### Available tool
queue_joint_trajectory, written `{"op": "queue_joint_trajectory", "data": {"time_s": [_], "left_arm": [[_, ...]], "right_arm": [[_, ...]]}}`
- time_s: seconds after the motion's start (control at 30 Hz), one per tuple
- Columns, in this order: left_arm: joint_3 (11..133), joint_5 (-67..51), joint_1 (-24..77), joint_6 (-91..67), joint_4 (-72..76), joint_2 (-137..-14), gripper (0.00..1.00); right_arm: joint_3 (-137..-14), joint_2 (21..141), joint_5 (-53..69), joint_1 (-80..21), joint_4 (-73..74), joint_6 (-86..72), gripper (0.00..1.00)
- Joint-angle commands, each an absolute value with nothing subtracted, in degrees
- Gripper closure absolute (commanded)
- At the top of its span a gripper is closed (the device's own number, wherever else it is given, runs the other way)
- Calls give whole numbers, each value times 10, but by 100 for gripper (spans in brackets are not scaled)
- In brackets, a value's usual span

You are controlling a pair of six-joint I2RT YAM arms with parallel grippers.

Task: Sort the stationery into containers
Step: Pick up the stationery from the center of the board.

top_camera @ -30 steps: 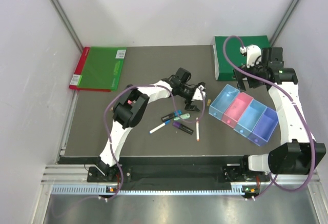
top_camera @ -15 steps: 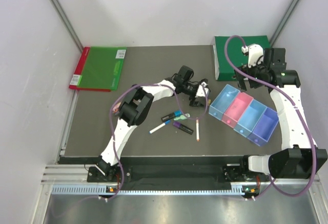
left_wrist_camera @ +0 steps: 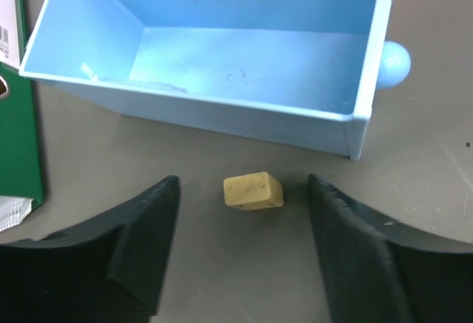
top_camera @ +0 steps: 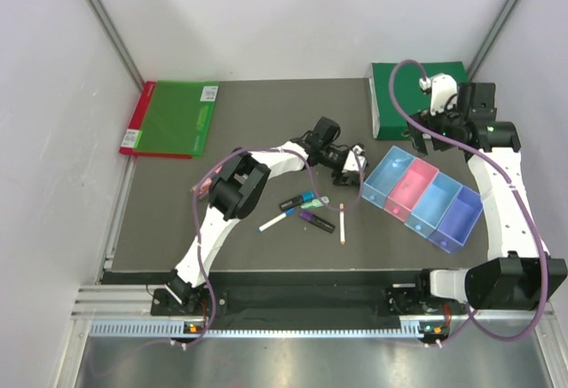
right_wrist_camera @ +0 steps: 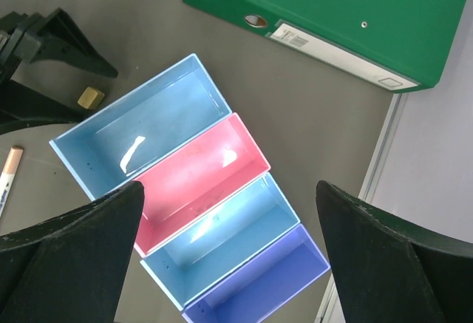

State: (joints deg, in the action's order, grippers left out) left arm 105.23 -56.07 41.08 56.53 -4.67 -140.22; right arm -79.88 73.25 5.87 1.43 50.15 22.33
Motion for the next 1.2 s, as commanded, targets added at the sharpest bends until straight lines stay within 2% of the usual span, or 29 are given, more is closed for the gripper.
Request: {"op": "queue_joint_trajectory", "data": {"time_s": [0.0,0.03,0.17,0.33,0.47,0.63,0.97,1.17], "left_arm": [[1064,-581,417,572,-48,-1411,32],[1065,-579,417,580,-55,-1411,43],[1065,-570,417,608,-80,-1411,59],[1059,-563,417,629,-103,-1405,69],[1047,-553,418,651,-113,-1395,86],[1027,-504,417,656,-112,-1369,98],[956,-406,368,576,-94,-1248,100],[916,-376,320,507,-170,-1136,100]], "right_arm": [[-799,710,57,18,475,217,0],[-798,710,56,19,475,217,0],[-795,705,54,19,472,218,0],[-789,704,55,18,470,214,0],[-783,707,58,18,472,215,0],[-778,721,71,18,483,214,0],[-804,801,157,19,518,149,1],[-775,831,186,19,516,93,4]]}}
